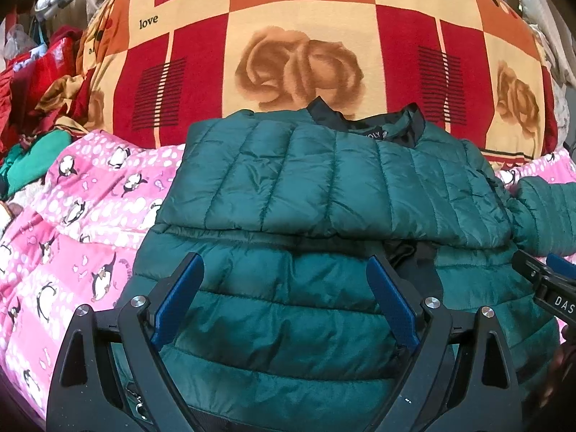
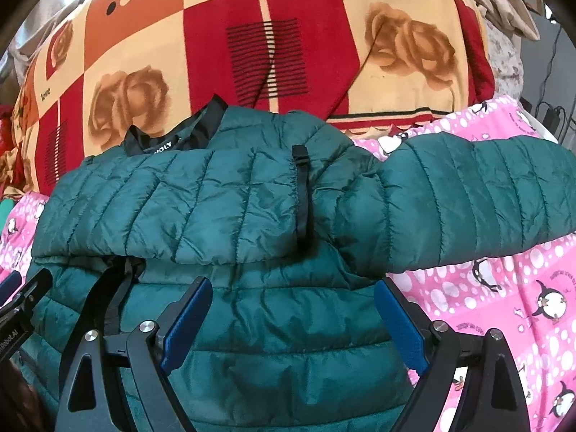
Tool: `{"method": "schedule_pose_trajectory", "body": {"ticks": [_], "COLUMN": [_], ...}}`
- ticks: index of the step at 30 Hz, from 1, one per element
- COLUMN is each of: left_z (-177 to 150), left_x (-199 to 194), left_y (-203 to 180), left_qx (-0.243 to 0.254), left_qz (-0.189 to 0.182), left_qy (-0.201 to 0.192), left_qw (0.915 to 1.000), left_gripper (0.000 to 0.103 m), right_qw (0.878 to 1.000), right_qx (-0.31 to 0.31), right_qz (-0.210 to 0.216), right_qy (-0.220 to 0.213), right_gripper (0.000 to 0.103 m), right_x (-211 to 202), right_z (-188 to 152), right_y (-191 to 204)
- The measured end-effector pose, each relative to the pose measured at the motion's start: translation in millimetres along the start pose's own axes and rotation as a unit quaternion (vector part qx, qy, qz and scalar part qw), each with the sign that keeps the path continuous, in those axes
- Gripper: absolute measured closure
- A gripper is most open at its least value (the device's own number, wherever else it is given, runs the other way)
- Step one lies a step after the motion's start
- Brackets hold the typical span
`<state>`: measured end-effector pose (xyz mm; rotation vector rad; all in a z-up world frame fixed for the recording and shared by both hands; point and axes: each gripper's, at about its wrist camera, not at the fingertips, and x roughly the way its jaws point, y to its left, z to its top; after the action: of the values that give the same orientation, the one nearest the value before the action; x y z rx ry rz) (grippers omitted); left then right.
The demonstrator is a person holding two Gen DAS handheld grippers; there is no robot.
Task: Fold large clothes
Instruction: 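Move the right gripper over the jacket sleeve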
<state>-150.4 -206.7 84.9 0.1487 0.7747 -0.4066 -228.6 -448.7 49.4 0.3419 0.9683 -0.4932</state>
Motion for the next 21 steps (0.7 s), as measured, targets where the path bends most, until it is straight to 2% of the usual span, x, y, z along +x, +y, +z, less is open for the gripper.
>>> {"method": "schedule_pose_trajectory", "body": {"ticks": [10,21], "left_z": [1,4], "left_x": [1,2], "left_y": [3,8], "left_qx": [-0.009,-0.025], "left_qz": [-0.008,-0.016], "left_qy": [0.001,0.001], "left_qw": [0.9999,0.9996], "left_gripper": [0.011,0.011], "right_qw": [1.0,0.998], "right_qx": [0.004,0.027], "right_qz": [-0.026,-0.063], "right_qy": [-0.009,-0.017], "right_gripper": [0.013,0.013], "right_x": [-5,-8], "right_z": [9,28], "right_y": [-22,-67]}}
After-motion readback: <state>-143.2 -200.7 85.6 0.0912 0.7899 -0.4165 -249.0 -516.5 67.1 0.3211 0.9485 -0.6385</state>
